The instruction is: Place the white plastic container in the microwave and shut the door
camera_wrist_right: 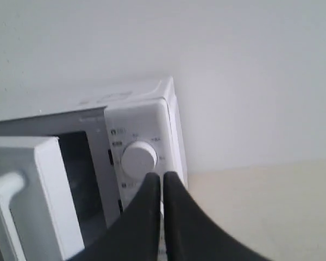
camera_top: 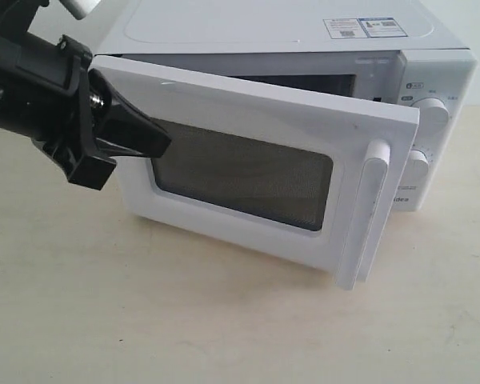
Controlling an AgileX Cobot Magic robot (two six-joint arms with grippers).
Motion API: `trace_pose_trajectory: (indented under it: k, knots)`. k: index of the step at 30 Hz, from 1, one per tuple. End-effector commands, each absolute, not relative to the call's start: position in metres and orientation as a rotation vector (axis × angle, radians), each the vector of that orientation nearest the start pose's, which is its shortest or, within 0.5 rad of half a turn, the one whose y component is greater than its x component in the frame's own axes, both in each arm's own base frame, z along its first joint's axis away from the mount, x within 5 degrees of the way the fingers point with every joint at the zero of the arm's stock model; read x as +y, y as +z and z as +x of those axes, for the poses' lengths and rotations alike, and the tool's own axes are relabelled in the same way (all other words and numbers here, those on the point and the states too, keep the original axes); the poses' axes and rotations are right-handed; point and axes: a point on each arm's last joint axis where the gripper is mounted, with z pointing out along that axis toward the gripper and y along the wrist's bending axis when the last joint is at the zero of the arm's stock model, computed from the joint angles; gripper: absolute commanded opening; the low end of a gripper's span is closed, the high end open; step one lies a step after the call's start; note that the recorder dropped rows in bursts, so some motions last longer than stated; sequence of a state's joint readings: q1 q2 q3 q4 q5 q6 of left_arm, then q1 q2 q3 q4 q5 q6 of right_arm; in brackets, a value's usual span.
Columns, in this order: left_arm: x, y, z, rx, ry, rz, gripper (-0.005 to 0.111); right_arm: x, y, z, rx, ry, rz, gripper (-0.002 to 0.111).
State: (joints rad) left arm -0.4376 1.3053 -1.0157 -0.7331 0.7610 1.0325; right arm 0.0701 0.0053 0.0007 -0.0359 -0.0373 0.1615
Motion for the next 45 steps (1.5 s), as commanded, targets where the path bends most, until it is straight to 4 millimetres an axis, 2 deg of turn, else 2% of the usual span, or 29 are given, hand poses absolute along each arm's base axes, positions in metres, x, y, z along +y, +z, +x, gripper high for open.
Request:
trace_pose_trajectory:
  k: [1,6,8,13,15,17,20,27,31,34,38,42,45]
  knots:
    - [-0.154,0.319,0.223,2.006,-0.589,1.218,0.004,0.004,0.230,0.053,1.293,0.180,0.039,0.000]
    - [-0.154,0.319,0.223,2.006,-0.589,1.218,0.004,0.003,0.260,0.038,0.919,0.386,0.124,0.000]
    - [-0.154,0.319,0.223,2.006,-0.589,1.218,0.004,0.003,0.277,0.032,0.868,0.415,0.121,0.000]
    - [-0.154,0.320,0.224,2.000,-0.580,1.206,0.004,0.011,0.333,0.022,0.934,0.294,-0.036,0.000]
    - [-0.154,0.320,0.225,1.999,-0.573,1.192,0.004,0.011,0.355,0.022,0.954,0.284,-0.047,0.000]
    - [-0.154,0.320,0.225,1.998,-0.572,1.190,0.004,0.010,0.370,0.029,1.033,0.306,-0.002,0.000]
    - [-0.154,0.320,0.225,2.001,-0.575,1.188,0.004,0.003,0.379,0.046,1.196,0.291,0.123,0.000]
    - [-0.154,0.321,0.225,2.004,-0.578,1.176,0.004,0.013,0.375,0.094,1.343,0.331,0.076,0.000]
    - [-0.154,0.321,0.225,2.004,-0.578,1.176,0.004,0.032,0.363,0.119,1.452,0.419,-0.026,0.000]
    - [-0.154,0.321,0.225,2.004,-0.578,1.176,0.004,0.055,0.352,0.132,1.543,0.532,-0.116,0.000]
    - [-0.154,0.321,0.225,2.004,-0.578,1.176,0.004,0.089,0.342,0.132,1.634,0.773,-0.187,0.000]
    - [-0.154,0.321,0.225,2.007,-0.578,1.174,0.004,0.118,0.331,0.129,1.689,0.885,-0.308,0.000]
    - [-0.154,0.321,0.225,2.007,-0.578,1.174,0.004,0.130,0.320,0.132,1.787,0.916,-0.303,0.000]
